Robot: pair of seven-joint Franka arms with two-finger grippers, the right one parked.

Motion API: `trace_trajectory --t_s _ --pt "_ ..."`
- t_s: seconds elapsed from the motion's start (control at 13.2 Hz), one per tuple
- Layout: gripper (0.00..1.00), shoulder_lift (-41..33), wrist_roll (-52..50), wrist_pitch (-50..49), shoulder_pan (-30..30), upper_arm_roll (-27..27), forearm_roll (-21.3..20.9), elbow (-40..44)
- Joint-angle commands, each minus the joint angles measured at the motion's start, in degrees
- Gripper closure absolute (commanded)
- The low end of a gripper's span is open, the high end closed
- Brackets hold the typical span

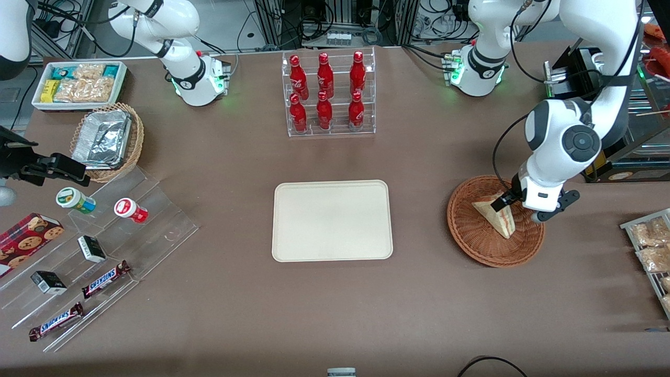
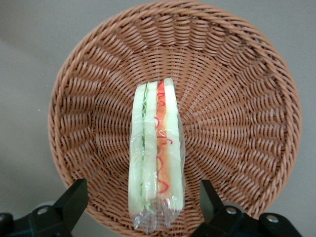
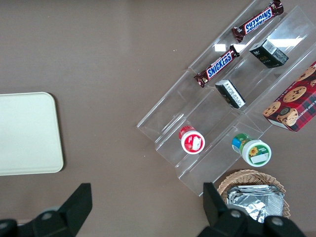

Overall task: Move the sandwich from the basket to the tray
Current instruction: 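Close the left gripper on the sandwich and lift it from the basket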

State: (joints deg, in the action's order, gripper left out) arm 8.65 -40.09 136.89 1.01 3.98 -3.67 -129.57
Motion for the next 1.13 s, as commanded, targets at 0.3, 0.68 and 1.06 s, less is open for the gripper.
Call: trace_trajectory --t_s 0.3,0.68,1.06 --pt "0.00 3.2 -3.3 6.2 0.1 0.1 -0.7 -1.4" --pt "0.39 5.9 -5.2 7.8 0.2 0.2 -0.2 -1.5" --pt "1.00 5.6 -5.2 5.8 1.0 0.6 -1.0 -0.4"
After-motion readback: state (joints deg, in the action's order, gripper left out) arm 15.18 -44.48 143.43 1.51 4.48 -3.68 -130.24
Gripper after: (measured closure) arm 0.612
